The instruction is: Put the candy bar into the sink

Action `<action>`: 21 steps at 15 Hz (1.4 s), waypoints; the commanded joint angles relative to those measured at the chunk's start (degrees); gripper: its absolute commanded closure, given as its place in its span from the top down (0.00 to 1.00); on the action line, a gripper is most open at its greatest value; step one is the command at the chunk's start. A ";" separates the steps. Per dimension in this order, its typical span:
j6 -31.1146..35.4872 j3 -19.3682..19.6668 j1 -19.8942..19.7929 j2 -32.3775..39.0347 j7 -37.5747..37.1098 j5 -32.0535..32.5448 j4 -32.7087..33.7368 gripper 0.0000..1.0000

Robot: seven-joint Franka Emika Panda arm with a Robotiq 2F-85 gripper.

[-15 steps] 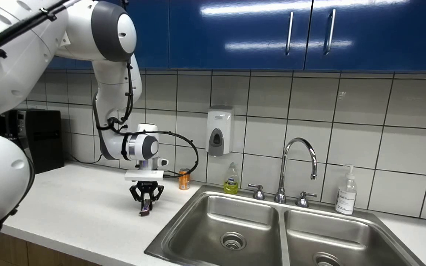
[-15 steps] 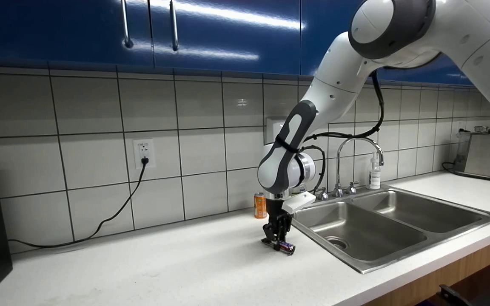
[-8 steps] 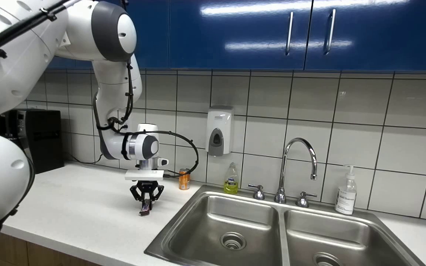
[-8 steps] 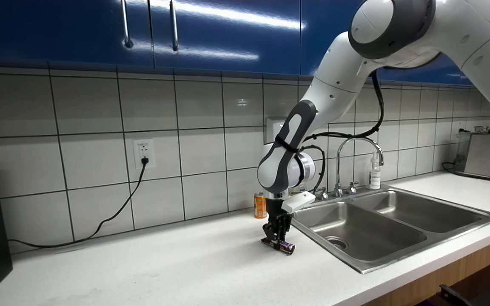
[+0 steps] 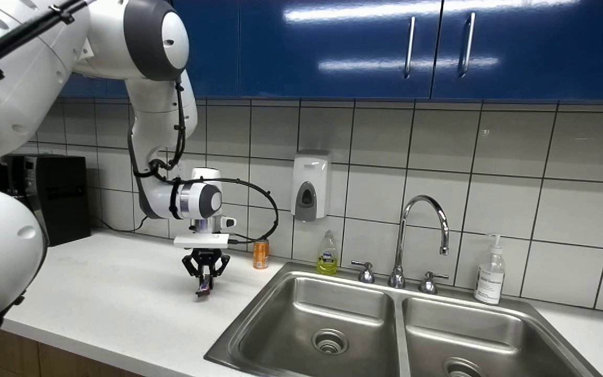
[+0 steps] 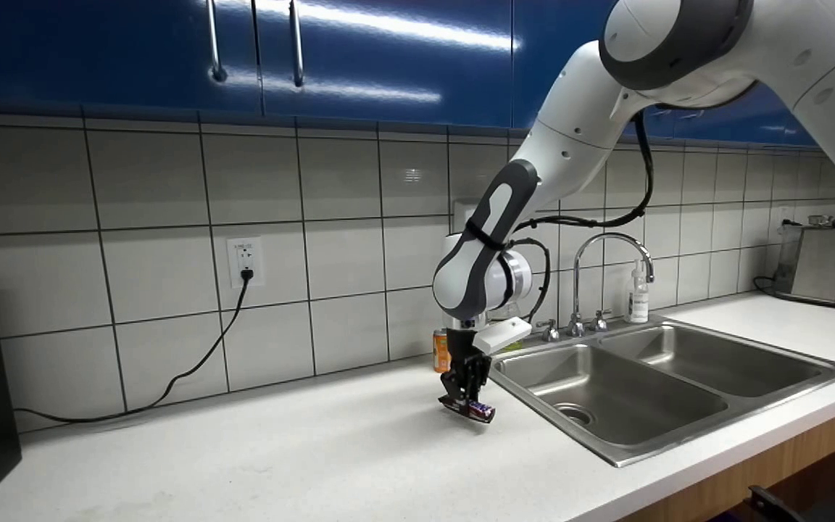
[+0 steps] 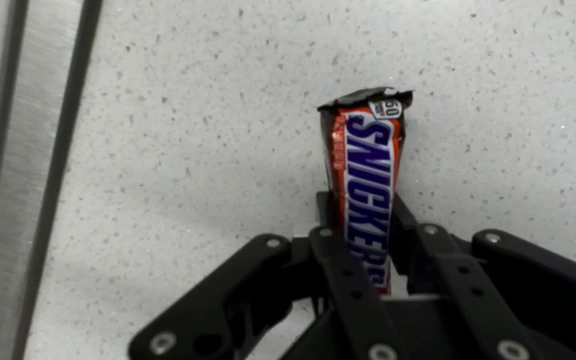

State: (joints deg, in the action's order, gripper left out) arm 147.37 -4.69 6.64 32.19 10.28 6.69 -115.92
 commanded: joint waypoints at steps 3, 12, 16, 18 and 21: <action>-4.95 -0.46 0.44 -5.63 -3.12 -0.60 -1.59 0.07; -4.56 1.84 -3.35 -10.79 -5.59 -4.36 -5.22 0.07; -3.22 4.27 -6.77 -13.54 -5.56 -6.42 -8.16 0.07; -2.64 5.69 -8.48 -14.88 -5.50 -6.90 -10.09 0.07; -1.63 7.76 -11.00 -16.27 -5.19 -7.63 -12.74 0.07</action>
State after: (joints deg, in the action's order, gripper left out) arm 144.19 2.10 -2.12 19.40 5.64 0.23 -124.41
